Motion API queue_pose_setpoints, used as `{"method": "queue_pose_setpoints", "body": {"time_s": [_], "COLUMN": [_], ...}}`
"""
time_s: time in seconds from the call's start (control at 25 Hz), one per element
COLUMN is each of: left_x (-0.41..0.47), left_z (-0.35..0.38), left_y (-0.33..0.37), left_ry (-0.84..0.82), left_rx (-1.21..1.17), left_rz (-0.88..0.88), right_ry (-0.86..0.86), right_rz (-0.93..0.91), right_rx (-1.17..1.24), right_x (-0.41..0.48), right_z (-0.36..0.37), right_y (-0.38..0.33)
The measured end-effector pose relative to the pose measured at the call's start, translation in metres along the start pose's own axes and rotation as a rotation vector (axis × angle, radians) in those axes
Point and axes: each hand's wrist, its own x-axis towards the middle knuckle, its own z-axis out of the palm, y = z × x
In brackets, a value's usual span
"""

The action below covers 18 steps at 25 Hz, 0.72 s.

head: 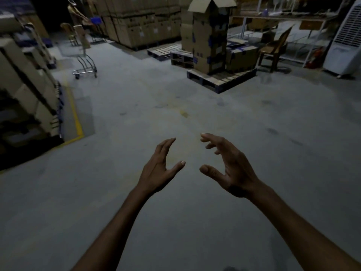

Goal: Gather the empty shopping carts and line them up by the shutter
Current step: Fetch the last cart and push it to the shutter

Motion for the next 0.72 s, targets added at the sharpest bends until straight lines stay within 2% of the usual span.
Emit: {"method": "queue_pose_setpoints", "body": {"time_s": [0.12, 0.4, 0.56, 0.72], "left_x": [0.063, 0.219, 0.294, 0.361], "left_z": [0.008, 0.006, -0.008, -0.023], "left_y": [-0.031, -0.068, -0.08, -0.123], "left_ry": [0.013, 0.171, 0.227, 0.266], "left_rx": [0.01, 0.103, 0.209, 0.275], "left_rz": [-0.013, -0.012, -0.001, -0.057], "right_ry": [-0.022, -0.152, -0.237, -0.293], "right_rz": [-0.003, 0.048, 0.046, 0.033], "right_rx": [0.016, 0.024, 0.04, 0.058], "right_x": [0.058, 0.21, 0.301, 0.389], "right_z": [0.018, 0.063, 0.086, 0.125], "right_y": [0.054, 0.211, 0.274, 0.323]}}
